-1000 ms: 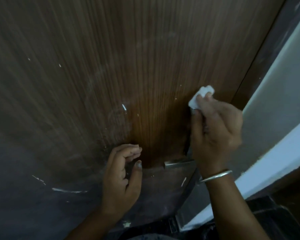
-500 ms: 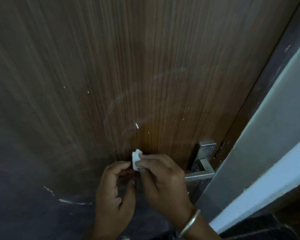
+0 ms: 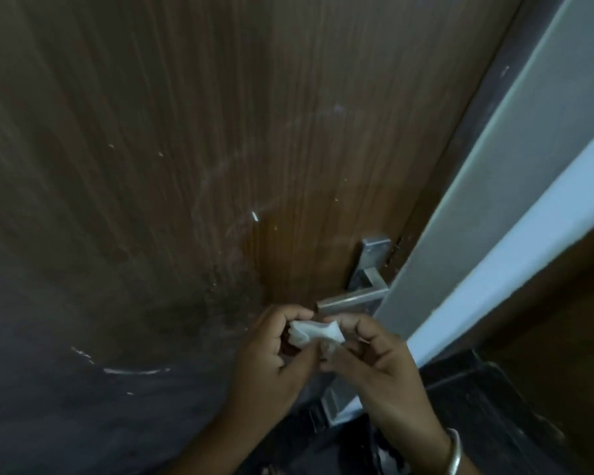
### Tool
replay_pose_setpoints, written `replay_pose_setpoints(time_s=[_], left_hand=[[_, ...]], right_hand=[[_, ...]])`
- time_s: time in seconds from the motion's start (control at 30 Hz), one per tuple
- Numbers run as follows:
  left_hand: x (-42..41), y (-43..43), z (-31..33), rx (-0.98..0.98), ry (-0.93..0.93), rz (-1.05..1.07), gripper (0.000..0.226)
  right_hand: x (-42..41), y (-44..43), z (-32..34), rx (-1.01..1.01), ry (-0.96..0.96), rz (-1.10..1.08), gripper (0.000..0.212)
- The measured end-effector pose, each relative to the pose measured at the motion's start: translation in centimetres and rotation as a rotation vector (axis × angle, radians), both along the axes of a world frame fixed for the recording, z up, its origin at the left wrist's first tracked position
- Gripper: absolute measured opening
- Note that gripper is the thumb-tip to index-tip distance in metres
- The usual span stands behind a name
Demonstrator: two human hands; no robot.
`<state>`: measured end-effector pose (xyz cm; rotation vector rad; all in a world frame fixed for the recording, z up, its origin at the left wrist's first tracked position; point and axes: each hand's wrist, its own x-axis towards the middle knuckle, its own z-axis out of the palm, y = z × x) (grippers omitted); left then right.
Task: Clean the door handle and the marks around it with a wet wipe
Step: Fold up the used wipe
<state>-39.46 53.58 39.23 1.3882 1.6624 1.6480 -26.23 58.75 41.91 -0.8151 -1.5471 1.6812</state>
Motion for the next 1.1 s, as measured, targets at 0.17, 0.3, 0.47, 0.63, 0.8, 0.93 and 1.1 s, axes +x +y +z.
replay_pose_setpoints(time_s=[0.17, 0.3, 0.47, 0.63, 0.8, 0.93, 1.1], left_hand=[[3.3, 0.2, -3.3, -0.114, -0.05, -0.158, 0.023], [6.5, -0.2, -5.5, -0.196, 0.0, -0.266, 0.015], [10.4, 0.6, -7.6, -0.264, 0.015, -0.387, 0.018], [16.3, 3.4, -9.2, -0.312, 0.048, -0.361, 0.028], [24.0, 6.0, -10.1, -0.359, 0.025, -0.325, 0.031], [28.4, 7.4, -11.2, -0.398, 0.057, -0.337, 0.015], [31.8, 9.2, -13.4, -0.631, -0.081, -0.471, 0.031]], right_hand=[[4.9, -1.2, -2.1, 0.28, -0.367, -0.245, 0.019], [9.2, -2.0, -3.8, 0.416, -0.561, -0.35, 0.03], [14.1, -2.3, -6.3, 0.482, -0.668, -0.403, 0.02], [19.3, -0.4, -7.9, 0.567, -0.737, -0.434, 0.02], [25.1, 1.8, -9.4, 0.55, -0.824, -0.339, 0.015], [28.9, 3.6, -10.8, 0.495, -0.838, -0.303, 0.011], [32.4, 5.9, -13.6, 0.341, -0.952, -0.218, 0.028]])
